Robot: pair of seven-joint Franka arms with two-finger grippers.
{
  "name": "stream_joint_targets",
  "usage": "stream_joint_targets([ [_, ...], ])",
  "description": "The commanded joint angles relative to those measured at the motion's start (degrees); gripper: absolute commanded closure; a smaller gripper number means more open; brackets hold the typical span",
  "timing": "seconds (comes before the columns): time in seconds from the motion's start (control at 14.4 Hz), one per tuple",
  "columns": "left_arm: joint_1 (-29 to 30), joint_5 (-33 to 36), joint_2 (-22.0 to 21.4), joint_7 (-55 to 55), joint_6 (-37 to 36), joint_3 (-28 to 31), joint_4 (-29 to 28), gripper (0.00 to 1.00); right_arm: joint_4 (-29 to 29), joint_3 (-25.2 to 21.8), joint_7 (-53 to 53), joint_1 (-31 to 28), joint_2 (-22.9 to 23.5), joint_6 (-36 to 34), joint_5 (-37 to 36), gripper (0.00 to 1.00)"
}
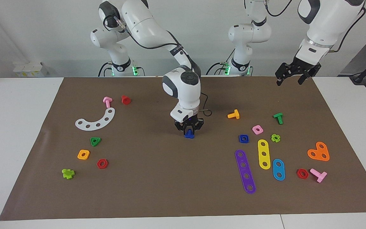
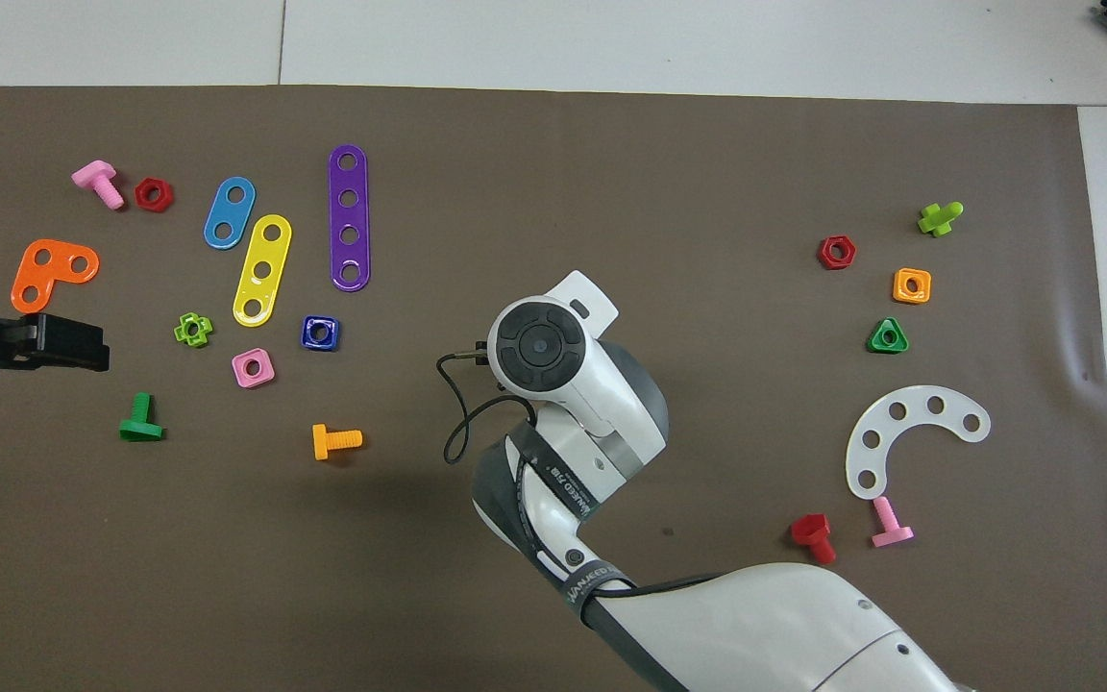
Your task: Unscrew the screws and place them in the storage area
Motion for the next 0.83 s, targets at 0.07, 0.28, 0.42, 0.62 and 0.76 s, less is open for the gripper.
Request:
stream_joint_targets([
  [0.07,0.03,1.70,1.07,-0.29,-2.14,0.37,1.50,0.00,-0.45,-0.26,0.35,0.22,-0.32,-0.28,-0.84,0.62],
  [0.28,0.12,2.05,5.73,-0.03,-6.81,0.72,8.10,0.00,-0.45,-0.26,0.18,0.14,-0.32,-0.37,-0.84,1.00],
  [0.42,-0.14,1.96,5.56,-0.03,-6.38,0.81,7.50,0.00,-0.19,-0.26,0.35,0.14,-0.32,-0.63,-0.84,1.00],
  [0.62,0.21,1.96,5.47,0.41,-5.76,0.72,7.41,0.00,0.34,-0.26,0.18,-0.13,-0.76,-1.33,-0.75,1.00],
  [0.76,0.21,1.96,5.74,0.85,-5.67,0.90,8.02,0.00,0.16,-0.26,-0.26,-1.70,-4.52,-4.31,-0.75,1.00],
])
